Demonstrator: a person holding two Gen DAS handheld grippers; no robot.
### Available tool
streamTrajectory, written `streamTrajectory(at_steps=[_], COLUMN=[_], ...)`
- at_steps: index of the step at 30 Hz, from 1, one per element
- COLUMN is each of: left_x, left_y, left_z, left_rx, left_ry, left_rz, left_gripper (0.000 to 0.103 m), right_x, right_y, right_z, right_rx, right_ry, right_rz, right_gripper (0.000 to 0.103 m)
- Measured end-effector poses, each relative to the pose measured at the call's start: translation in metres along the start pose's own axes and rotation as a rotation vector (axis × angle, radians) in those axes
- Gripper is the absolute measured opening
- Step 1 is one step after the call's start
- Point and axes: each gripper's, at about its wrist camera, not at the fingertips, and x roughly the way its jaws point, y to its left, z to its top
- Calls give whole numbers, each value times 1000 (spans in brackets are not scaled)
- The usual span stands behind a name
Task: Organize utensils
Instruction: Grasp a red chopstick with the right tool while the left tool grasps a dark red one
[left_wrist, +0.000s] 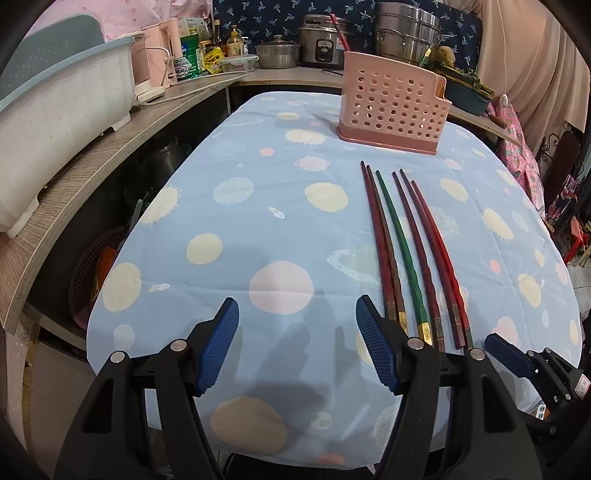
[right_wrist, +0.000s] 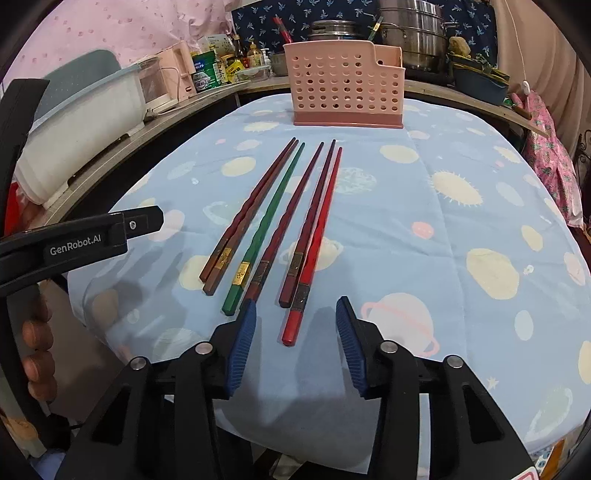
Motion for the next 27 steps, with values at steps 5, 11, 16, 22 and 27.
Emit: streamTrajectory(at_steps=[5, 11, 16, 22, 27], left_x=[4, 7, 8, 10, 14], left_y=[-2, -7, -14, -26, -33], left_z=[-4, -6, -9, -13, -16], left_rx=[6, 19, 33, 53, 68], left_ry=[13, 22, 28, 41, 53], left_rz=[-2, -8, -24, -63, -69], left_gripper=[63, 63, 65, 65, 65], right_x=[3, 3, 1, 0, 0], right_y=[-1, -10, -21, -36, -38], right_z=[-1, -1, 0, 0, 1], right_rx=[-4, 19, 54, 113, 119], right_ry=[-4, -4, -3, 4, 5], right_rz=[-18, -30, -49, -38, -33], right_gripper=[26, 9, 7, 7, 7])
